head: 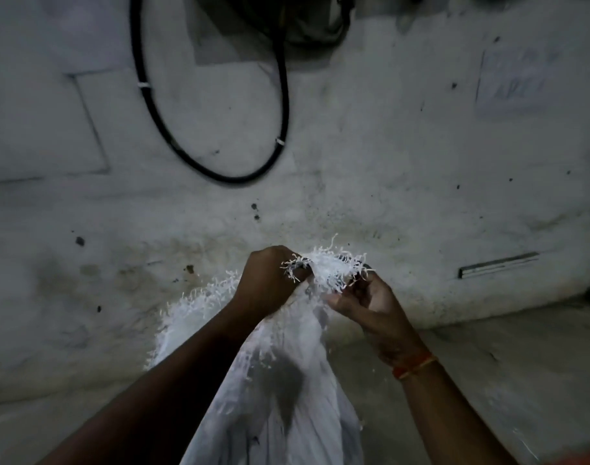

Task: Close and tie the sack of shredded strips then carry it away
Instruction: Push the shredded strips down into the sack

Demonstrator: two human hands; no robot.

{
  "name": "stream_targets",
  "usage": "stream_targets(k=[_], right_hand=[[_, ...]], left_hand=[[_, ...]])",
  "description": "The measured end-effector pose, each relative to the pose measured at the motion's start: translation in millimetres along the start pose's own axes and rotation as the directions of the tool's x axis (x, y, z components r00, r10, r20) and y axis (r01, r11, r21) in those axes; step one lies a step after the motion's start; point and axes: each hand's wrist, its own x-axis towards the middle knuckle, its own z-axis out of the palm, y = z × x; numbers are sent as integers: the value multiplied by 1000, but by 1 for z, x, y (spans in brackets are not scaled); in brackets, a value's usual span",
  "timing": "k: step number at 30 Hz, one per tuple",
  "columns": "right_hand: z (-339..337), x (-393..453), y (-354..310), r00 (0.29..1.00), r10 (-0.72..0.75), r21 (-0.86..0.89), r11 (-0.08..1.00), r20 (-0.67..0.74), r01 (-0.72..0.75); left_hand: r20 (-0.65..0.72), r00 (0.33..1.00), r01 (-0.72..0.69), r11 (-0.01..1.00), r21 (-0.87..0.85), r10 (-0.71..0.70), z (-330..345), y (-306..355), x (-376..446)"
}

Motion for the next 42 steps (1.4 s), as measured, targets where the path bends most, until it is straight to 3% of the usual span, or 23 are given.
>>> stream_targets(k=[5,9,14,24,30,34,36,40,42], right_hand=[[30,28,-18,1000,-25,-141,990,-8,23],[49,47,-26,999,6,-322,947,39,7],[59,68,-23,1000,24,-490,872,6,-19],[54,58,-27,998,-12,-526,850,-56,-19],[77,41,-35,995,50,-316,946,-89,-75],[95,37,-32,992,40,-322,947,121,1],[102,38,-24,973,12,-431,898,229,91],[102,45,-9,956,-88,-622,742,280,250],[100,46,-9,966,-71,-590,779,249,210]], left_hand=[[12,999,35,996,85,-37,-29,-5,11],[51,991,120,992,38,-122,-43,-7,15],[47,992,119,993,-22,-118,-57,-13,7],[128,981,139,987,79,-148,-69,-40,-15],[74,982,176,984,-4,-175,-66,-33,-13],[33,985,167,985,42,-168,-54,-21,-6],[27,987,156,983,96,-159,-52,-20,-4],[-9,999,33,993,113,-32,-48,-30,-9],[-39,997,-61,995,76,64,-45,-36,-15]])
